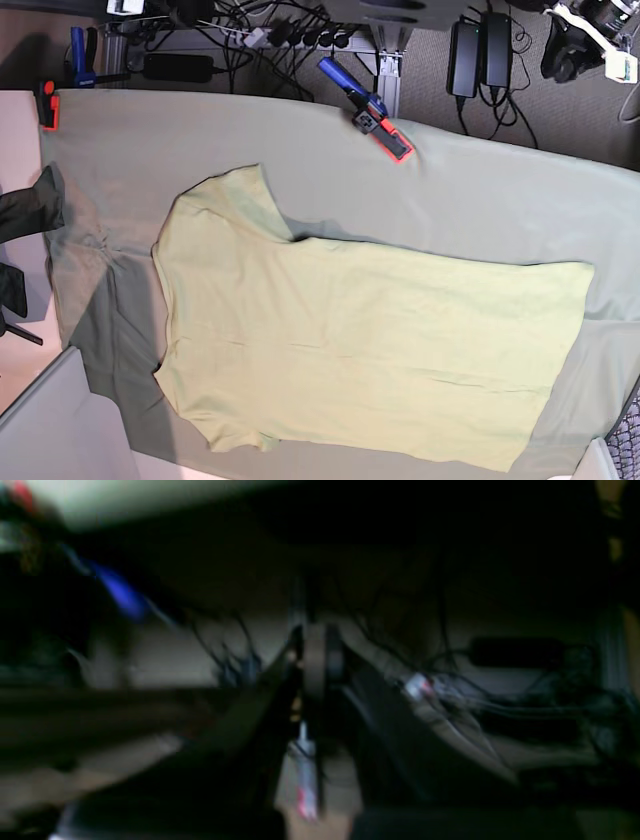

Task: Fold the T-shirt properly
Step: 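Grasp the shirt's shoulder with the right gripper and hem corner with the left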

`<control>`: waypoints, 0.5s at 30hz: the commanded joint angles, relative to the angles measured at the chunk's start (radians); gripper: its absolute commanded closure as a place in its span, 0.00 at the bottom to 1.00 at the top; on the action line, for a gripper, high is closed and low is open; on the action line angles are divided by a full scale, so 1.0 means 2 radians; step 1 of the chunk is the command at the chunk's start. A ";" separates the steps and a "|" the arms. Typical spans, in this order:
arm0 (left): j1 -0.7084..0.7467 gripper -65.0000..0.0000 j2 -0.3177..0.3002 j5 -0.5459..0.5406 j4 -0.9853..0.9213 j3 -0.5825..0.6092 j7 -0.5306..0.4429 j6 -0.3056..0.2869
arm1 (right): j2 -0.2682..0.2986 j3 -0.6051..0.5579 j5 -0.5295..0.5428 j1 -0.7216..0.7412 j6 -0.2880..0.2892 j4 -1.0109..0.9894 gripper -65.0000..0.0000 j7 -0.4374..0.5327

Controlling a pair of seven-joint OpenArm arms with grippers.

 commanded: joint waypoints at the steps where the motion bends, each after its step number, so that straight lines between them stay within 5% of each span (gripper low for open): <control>1: 0.010 0.54 -0.008 -0.027 0.032 -0.014 0.007 -0.009 | 0.004 0.018 0.022 -0.002 0.021 0.026 1.00 -0.009; 3: 0.012 0.51 -0.015 -0.074 0.078 -0.035 0.050 -0.009 | 0.004 0.041 0.055 0.017 0.021 0.056 0.97 -0.041; 8: 0.010 0.51 -0.040 -0.111 0.157 -0.069 0.101 -0.009 | -0.001 0.071 0.113 0.098 0.011 0.069 0.50 -0.077; 15: 0.010 0.51 -0.078 -0.109 0.172 -0.074 0.101 -0.009 | -0.061 0.027 0.098 0.215 -0.092 0.058 0.35 -0.122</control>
